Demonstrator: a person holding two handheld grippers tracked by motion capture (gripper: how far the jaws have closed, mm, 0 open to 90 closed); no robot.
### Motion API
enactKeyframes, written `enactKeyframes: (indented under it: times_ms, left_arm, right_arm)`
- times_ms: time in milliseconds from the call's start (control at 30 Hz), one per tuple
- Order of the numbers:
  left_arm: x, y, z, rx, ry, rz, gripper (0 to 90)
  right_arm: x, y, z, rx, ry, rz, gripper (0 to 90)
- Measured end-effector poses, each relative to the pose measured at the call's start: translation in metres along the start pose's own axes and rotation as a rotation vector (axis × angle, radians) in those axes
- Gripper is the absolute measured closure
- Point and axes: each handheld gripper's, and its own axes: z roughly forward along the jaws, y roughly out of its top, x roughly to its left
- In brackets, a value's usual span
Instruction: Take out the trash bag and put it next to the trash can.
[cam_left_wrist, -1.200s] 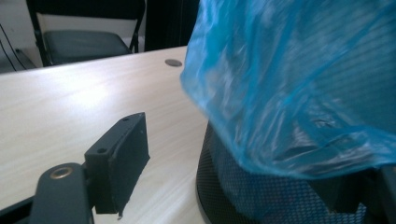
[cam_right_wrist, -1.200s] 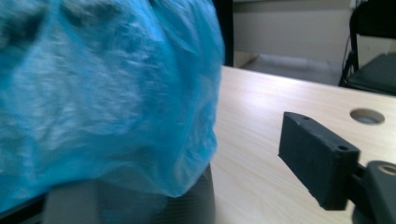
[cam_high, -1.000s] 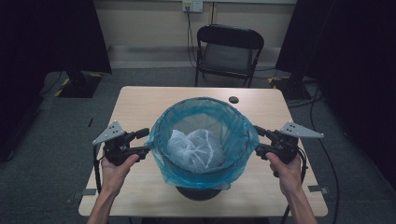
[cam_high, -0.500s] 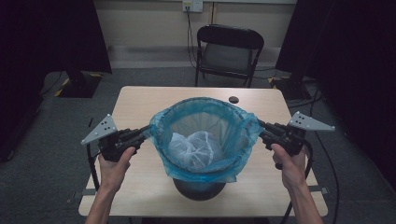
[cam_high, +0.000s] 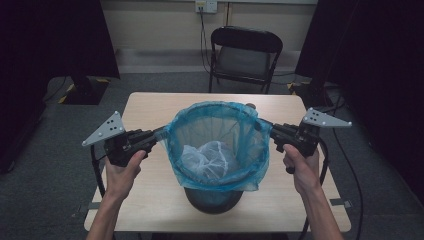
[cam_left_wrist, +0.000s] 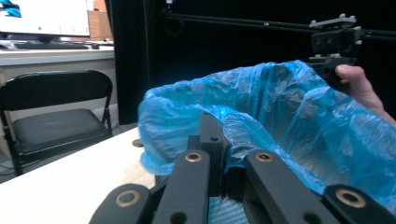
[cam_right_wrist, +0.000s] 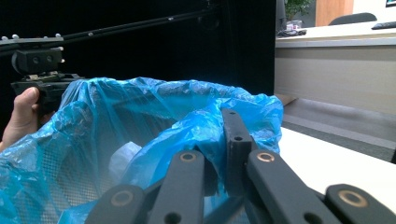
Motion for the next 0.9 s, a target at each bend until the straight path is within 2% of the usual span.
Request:
enactKeyframes:
  times_ms: [167,333,400,467,533,567,733,867,900]
  left_arm:
    - [-0.006,0.01,0.015,0.02,-0.026,0.002,89.4]
    - [-0.012,0.025,0.028,0.028,-0.047,0.017,89.5]
    - [-0.016,0.032,0.033,0.023,-0.069,0.02,89.5]
    - [-0.02,0.039,0.039,0.017,-0.089,0.022,89.5]
    - [-0.023,0.046,0.044,0.021,-0.095,0.033,89.5]
    - [-0.024,0.048,0.047,0.02,-0.102,0.034,89.5]
    - [-0.032,0.063,0.064,0.013,-0.147,0.027,89.5]
    - [-0.04,0.076,0.076,-0.003,-0.184,0.034,89.4]
    - [-0.041,0.079,0.078,-0.003,-0.19,0.035,89.4]
  right_arm:
    - [0.003,0.009,0.004,-0.008,0.022,0.01,86.5]
    - [0.012,0.022,0.012,0.002,0.039,-0.014,84.5]
    - [0.019,0.028,0.016,-0.008,0.075,-0.018,81.7]
    - [0.024,0.033,0.018,-0.009,0.085,-0.03,73.8]
    - [0.028,0.038,0.022,0.002,0.095,-0.044,63.2]
    - [0.032,0.04,0.025,0.011,0.096,-0.05,55.1]
    - [0.044,0.047,0.034,0.03,0.142,-0.072,39.2]
    - [0.054,0.052,0.041,0.048,0.197,-0.077,29.0]
    - [0.056,0.053,0.042,0.048,0.195,-0.083,28.3]
